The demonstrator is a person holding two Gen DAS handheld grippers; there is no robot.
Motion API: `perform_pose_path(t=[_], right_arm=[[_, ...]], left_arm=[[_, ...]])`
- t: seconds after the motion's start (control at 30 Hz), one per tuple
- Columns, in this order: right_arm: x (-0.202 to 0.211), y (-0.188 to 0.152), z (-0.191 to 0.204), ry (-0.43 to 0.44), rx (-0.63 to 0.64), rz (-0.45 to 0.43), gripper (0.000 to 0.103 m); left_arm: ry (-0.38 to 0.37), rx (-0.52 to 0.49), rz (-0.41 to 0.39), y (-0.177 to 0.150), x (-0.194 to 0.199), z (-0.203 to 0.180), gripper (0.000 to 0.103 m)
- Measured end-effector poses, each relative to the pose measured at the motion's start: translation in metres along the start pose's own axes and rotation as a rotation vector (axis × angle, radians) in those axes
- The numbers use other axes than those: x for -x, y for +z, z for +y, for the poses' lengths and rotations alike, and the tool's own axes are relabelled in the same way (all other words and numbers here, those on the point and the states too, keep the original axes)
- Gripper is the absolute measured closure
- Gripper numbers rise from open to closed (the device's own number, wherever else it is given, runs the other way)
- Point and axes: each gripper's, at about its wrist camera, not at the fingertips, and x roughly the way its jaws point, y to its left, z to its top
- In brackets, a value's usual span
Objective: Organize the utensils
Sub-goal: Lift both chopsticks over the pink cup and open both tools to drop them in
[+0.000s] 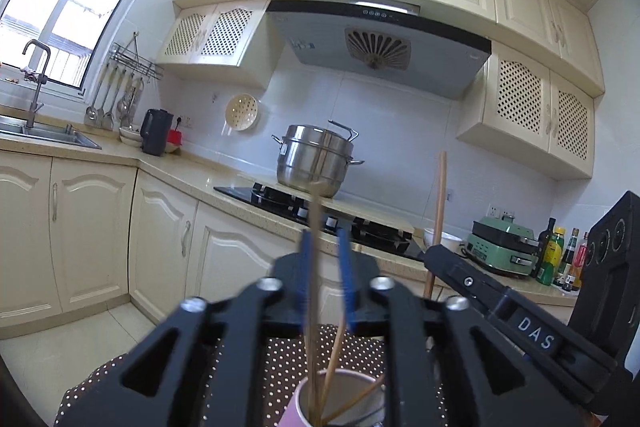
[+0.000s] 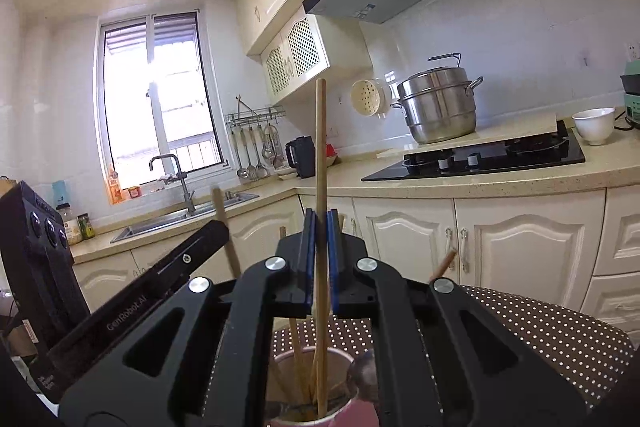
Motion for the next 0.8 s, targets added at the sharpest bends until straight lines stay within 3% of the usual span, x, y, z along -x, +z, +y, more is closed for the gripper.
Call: perform_pose_path(t=[0.57,0.8], right_arm=[[0.027,-0.016,0.009,-0.066,-0.007,0.105,0.096],[0.038,-0.02,0.014,-0.105,0.0,0.145,0.094]], left_arm=[[0.111,-0.096,0.149,-0.001,0.045,-0.015,0.046],[0.134,-0.107,0.219,-0.002,0.061,-0.015,0.042]])
